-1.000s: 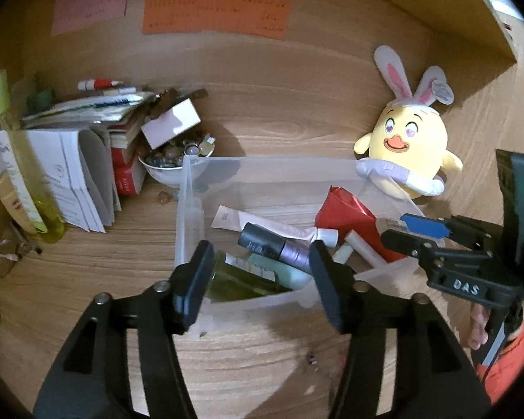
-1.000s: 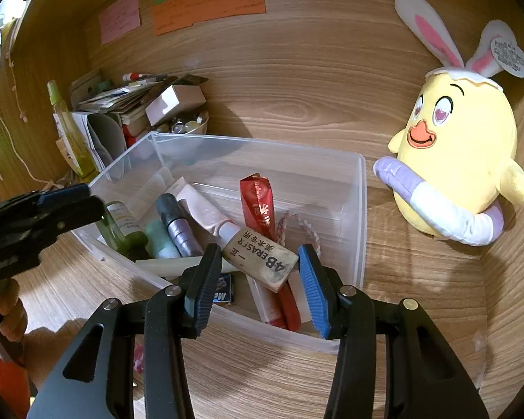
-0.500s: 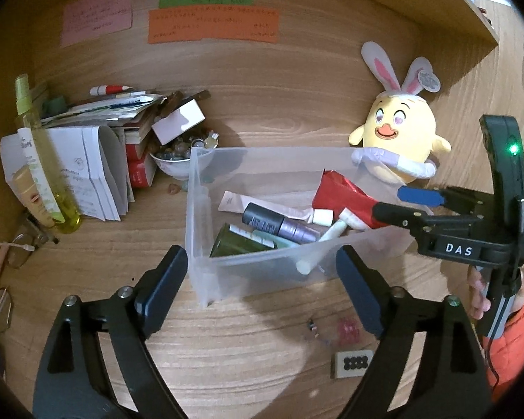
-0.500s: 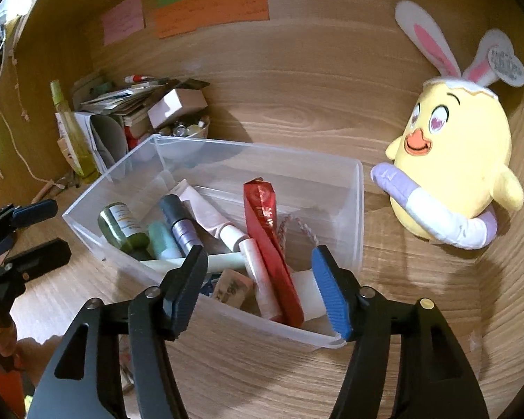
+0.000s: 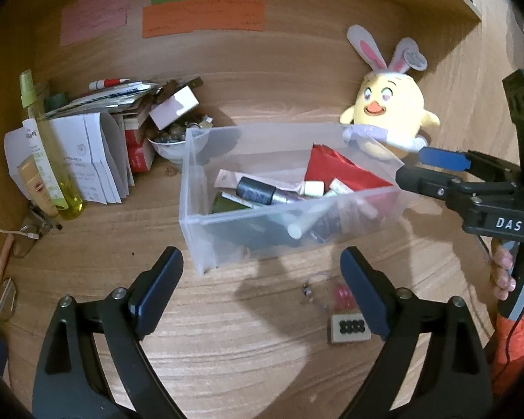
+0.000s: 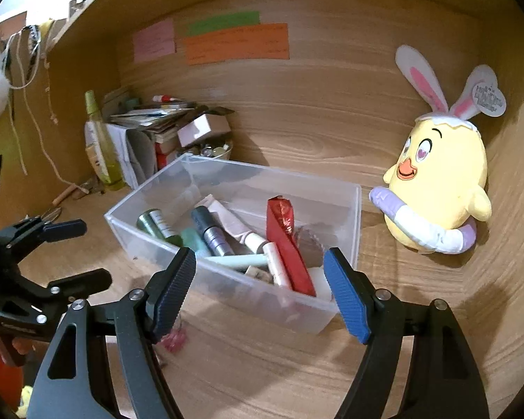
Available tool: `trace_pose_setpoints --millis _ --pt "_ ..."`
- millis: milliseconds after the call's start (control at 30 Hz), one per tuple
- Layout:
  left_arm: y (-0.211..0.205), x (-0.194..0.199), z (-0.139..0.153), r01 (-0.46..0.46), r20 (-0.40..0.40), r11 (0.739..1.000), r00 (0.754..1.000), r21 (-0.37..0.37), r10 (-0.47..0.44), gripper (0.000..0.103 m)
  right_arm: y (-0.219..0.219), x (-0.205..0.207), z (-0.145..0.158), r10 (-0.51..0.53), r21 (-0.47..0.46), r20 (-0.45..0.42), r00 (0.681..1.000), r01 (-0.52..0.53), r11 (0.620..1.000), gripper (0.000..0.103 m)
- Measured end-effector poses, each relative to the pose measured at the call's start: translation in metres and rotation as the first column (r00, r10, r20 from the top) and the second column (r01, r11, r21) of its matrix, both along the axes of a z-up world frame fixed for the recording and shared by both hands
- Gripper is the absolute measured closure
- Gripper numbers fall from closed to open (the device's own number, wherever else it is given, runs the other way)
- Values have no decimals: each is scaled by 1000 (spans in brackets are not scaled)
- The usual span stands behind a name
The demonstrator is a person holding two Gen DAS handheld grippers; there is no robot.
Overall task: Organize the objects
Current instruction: 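Withdraw both grippers toward the white dotted block and pink keychain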
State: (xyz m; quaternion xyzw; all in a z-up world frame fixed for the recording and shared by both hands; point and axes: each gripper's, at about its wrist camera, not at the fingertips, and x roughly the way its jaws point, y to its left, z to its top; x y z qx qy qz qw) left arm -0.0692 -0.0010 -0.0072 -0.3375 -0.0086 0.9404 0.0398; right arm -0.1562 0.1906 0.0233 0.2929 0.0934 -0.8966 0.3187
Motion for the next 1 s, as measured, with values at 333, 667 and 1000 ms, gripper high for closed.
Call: trace_pose_setpoints --millis 333,667,1000 --pt "11 11 -13 26 42 1000 999 5 -26 8 7 25 -8 8 20 -6 1000 -7 1000 30" --pt "24 14 -38 84 132 996 987 42 -89 8 14 32 -27 -16 52 30 999 14 999 30" --pt "46 8 -53 121 174 993 977 5 -120 23 18 32 -40 -21 78 67 998 16 997 30"
